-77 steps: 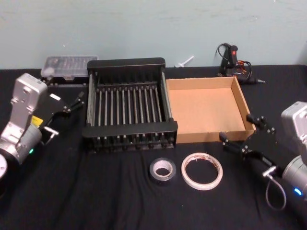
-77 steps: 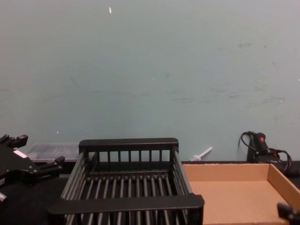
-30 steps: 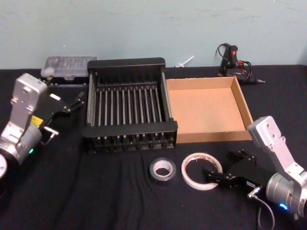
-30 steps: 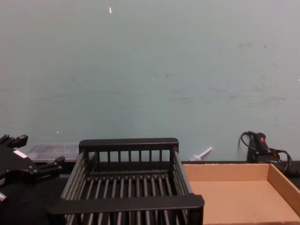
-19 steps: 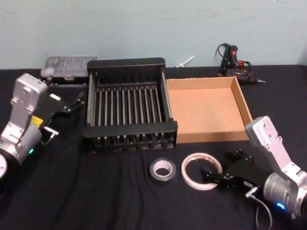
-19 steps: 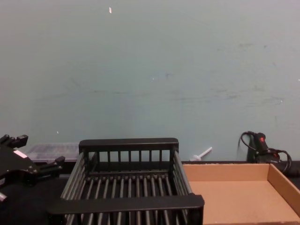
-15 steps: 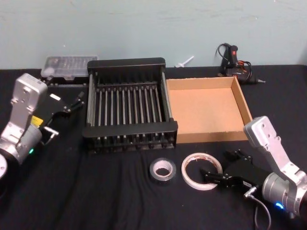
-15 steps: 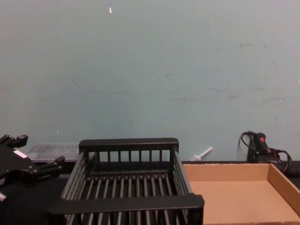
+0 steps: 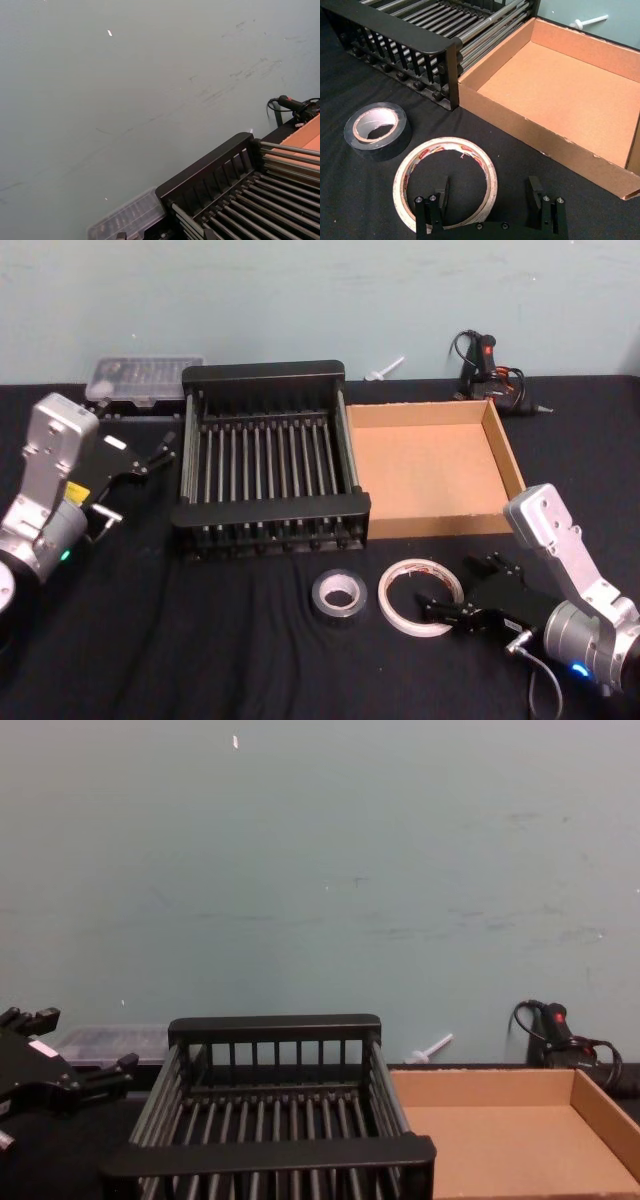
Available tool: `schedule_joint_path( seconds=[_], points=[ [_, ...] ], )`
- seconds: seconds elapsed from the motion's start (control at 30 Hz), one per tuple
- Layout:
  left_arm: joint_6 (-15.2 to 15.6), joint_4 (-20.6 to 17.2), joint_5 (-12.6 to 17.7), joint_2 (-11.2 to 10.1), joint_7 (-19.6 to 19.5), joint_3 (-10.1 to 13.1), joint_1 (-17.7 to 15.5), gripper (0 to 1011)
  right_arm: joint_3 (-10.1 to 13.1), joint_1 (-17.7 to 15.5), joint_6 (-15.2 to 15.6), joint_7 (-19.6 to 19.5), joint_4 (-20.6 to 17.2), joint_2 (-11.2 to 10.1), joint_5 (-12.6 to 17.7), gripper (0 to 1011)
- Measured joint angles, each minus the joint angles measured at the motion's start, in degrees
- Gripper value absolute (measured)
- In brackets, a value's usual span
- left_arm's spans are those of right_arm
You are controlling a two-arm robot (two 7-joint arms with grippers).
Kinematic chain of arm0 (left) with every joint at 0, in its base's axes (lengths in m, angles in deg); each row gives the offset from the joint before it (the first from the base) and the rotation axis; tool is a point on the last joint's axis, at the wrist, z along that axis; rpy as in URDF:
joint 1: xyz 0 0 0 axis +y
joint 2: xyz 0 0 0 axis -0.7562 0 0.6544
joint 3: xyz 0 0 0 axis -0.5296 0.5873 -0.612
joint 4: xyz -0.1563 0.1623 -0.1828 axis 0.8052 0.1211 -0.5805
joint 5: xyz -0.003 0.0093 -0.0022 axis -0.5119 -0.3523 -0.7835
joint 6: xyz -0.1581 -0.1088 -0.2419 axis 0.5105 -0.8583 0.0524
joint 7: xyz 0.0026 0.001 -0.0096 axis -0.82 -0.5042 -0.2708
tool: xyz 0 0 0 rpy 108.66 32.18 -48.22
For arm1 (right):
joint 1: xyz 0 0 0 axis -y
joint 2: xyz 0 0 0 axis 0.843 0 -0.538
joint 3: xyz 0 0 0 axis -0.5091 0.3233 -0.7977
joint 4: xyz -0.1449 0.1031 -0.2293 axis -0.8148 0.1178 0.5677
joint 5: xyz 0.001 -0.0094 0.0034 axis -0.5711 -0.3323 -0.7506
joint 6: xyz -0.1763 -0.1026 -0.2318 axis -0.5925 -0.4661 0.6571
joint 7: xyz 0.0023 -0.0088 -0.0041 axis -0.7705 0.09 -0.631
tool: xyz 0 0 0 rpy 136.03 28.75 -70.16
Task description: Pick up the white tape and place it into the black box , Pick up the silver tape and place it into the brown box.
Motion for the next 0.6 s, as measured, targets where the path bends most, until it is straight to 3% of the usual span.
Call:
schedule_joint_path(
  seconds=[0.33, 0.6],
  points=[
    [0.00, 0.00, 0.00, 0.00, 0.00, 0.00, 0.00, 1001, -0.01, -0.01, -0.01, -0.05, 0.00, -0.06, 0.07, 993],
    [0.00, 0.00, 0.00, 0.00, 0.00, 0.00, 0.00, 1001, -0.05, -0.01, -0.02, -0.10, -0.02, -0.10, 0.15, 798]
  ],
)
